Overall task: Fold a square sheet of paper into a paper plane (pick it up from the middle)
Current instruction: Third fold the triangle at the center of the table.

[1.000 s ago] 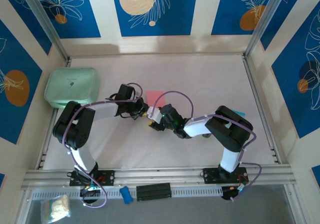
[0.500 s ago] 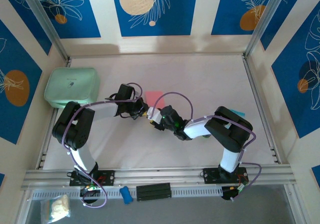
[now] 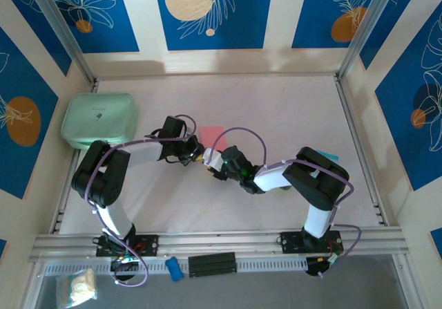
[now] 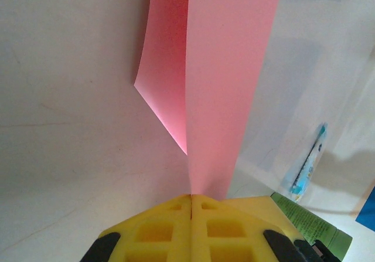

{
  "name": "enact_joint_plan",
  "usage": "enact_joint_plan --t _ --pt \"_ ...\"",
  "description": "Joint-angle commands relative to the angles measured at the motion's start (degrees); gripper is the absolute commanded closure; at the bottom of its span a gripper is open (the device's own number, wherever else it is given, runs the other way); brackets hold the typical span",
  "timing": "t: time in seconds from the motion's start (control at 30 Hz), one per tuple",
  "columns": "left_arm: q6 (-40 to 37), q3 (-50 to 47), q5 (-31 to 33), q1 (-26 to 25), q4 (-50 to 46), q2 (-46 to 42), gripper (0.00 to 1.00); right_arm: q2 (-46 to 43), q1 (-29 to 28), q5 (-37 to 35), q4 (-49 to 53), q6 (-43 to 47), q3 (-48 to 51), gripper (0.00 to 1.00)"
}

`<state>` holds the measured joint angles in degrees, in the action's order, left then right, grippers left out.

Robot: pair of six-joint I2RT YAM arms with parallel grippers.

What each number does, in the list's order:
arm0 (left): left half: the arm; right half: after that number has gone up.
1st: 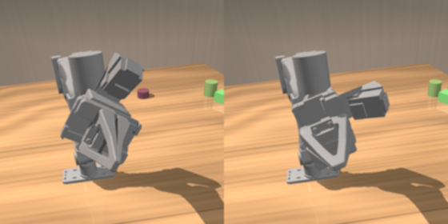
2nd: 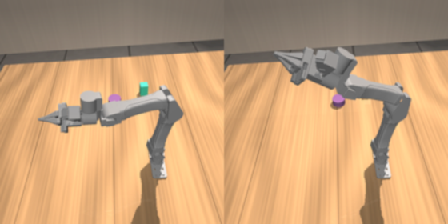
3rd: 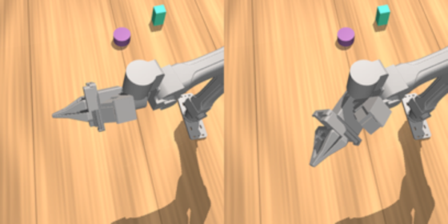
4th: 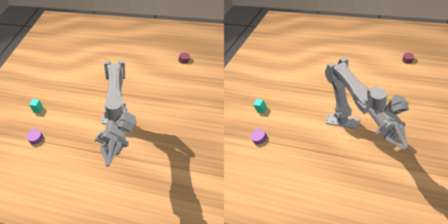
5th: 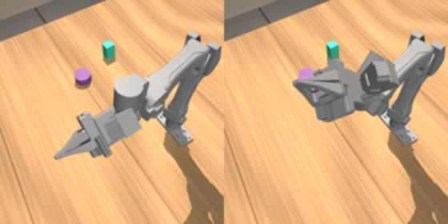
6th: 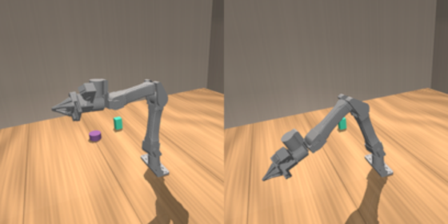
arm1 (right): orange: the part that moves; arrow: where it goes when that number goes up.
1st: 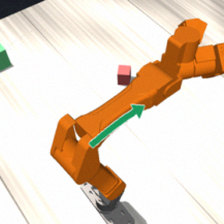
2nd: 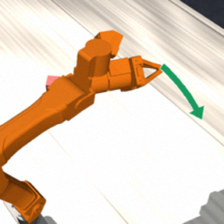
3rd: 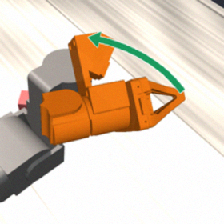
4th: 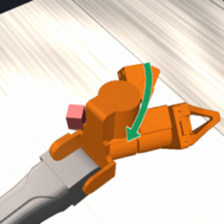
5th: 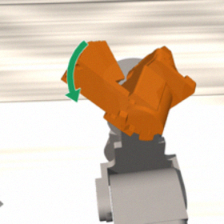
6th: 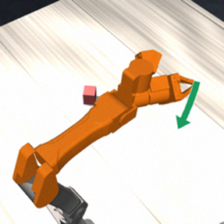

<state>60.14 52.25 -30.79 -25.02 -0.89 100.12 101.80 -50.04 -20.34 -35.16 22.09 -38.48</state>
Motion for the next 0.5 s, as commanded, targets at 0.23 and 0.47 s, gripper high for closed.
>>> enact_joint_plan --t 0.23,0.47 --pt "-1.62 0.92 2.06 0.06 -3.37 -2.23 0.84 -2.71 -0.30 3.05 0.79 -0.85 -0.19 0.78" --pt "-7.14 1.70 10.30 0.93 -8.60 -6.25 0.63 -5.57 0.76 10.80 9.47 -5.24 -0.32 0.85"
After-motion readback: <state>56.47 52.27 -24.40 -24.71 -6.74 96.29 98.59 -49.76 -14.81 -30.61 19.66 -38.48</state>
